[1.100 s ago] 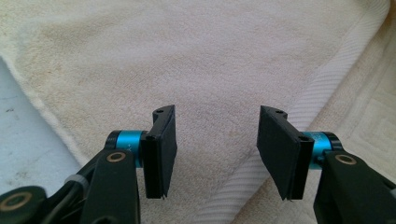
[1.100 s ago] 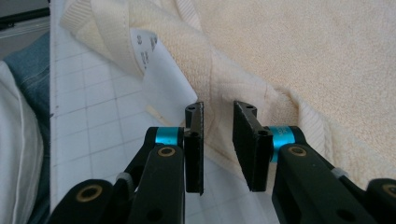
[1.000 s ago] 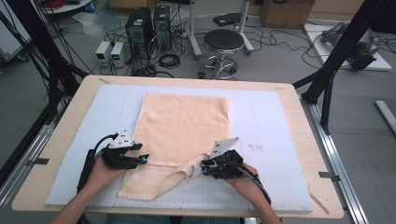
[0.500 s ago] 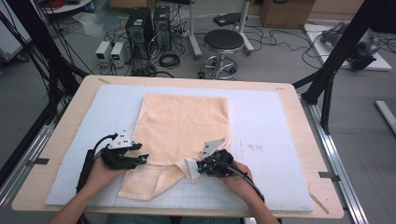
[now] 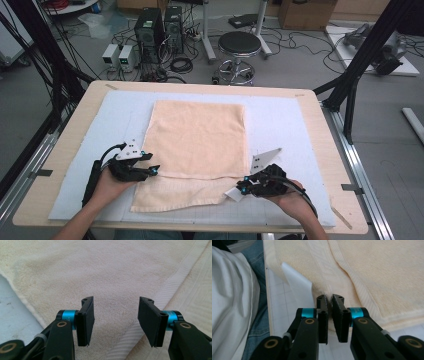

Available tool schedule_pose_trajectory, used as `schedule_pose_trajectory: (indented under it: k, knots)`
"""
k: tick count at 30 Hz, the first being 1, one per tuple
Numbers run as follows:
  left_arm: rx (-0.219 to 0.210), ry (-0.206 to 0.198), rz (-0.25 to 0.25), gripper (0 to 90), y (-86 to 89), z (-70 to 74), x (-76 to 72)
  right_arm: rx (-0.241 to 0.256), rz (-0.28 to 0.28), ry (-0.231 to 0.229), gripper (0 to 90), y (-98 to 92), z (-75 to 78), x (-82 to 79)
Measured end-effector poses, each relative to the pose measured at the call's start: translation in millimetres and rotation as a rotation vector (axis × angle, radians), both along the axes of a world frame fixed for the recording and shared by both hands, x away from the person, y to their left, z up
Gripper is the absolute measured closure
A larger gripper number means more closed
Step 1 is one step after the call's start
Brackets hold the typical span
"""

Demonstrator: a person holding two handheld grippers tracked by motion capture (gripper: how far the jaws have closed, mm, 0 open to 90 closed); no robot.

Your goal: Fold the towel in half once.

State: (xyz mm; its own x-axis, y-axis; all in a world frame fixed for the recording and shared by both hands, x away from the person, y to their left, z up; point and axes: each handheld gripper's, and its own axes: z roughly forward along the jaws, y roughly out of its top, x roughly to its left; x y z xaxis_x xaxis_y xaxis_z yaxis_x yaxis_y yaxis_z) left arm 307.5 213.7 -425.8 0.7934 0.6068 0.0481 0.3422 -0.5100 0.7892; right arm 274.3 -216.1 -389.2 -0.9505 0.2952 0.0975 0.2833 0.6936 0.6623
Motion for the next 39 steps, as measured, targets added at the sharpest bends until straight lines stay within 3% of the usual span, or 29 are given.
schedule_pose_trajectory:
  k: [2, 6, 10, 13, 15, 18, 19, 20, 21, 24, 26, 27, 30, 32, 34, 38, 39]
  knots:
    - [0.004, 0.000, 0.002, 45.9, 0.2, -0.1, -0.1, 0.016, -0.011, 0.011, 72.8, -7.5, 1.7, 0.5]
    - [0.004, 0.007, 0.000, 44.9, 0.1, -0.7, 0.4, 0.030, -0.048, 0.020, 71.2, -12.3, -1.0, 3.9]
    - [0.002, 0.008, 0.000, 44.9, 0.3, -1.0, -0.3, 0.018, 0.004, 0.002, 64.3, -3.7, -11.9, 3.2]
    - [0.002, 0.012, -0.002, 44.9, 0.8, -1.9, 0.3, 0.061, 0.040, 0.000, 57.8, -2.3, -14.1, -2.4]
    - [0.006, 0.012, -0.005, 44.9, 0.7, -2.0, 0.7, 0.043, 0.051, -0.017, 54.3, 1.1, -17.1, -5.1]
    - [0.002, 0.010, -0.005, 44.9, -0.2, -2.0, -0.2, 0.005, 0.053, -0.037, 55.4, 9.1, -22.8, -4.9]
    - [0.002, 0.010, -0.003, 44.9, -0.1, -1.9, -0.3, -0.006, 0.051, -0.049, 63.6, 12.6, -24.4, -3.7]
    - [0.002, 0.007, -0.003, 44.9, 0.2, -1.8, -0.1, -0.015, 0.071, -0.038, 78.9, 15.7, -25.5, -1.9]
    - [0.005, 0.008, -0.006, 44.9, 0.8, -1.4, 0.1, -0.032, 0.092, -0.027, 82.2, 18.6, -25.4, -0.2]
    - [0.002, 0.011, -0.004, 44.9, 1.2, -1.7, 0.8, -0.036, 0.090, 0.071, 83.0, 22.5, -14.4, 12.8]
    - [0.004, 0.009, -0.004, 44.9, 0.9, -1.8, 0.8, -0.002, 0.103, 0.159, 79.2, 23.2, -6.1, 23.9]
    - [0.002, 0.006, -0.004, 44.9, 0.8, -1.7, 0.5, 0.012, 0.108, 0.177, 77.7, 23.9, -3.7, 29.0]
    - [-0.006, 0.007, -0.003, 44.9, 1.4, -1.2, 0.1, 0.043, 0.118, 0.159, 71.1, 28.1, -1.5, 32.9]
    - [-0.004, 0.008, -0.005, 44.9, 2.2, -1.4, 1.2, 0.044, 0.113, 0.109, 72.1, 31.1, -0.9, 28.1]
    - [-0.003, 0.010, -0.004, 44.9, 1.4, -2.1, 1.5, 0.011, 0.085, 0.049, 75.1, 33.2, -5.2, 24.7]
    - [0.008, 0.001, -0.014, 45.0, -0.3, -1.9, -0.3, 0.019, 0.068, 0.068, 74.0, 29.9, -16.9, 23.2]
    - [0.009, 0.001, -0.014, 44.9, -0.3, -1.9, -0.3, 0.016, 0.063, 0.036, 73.8, 28.7, -17.3, 22.0]
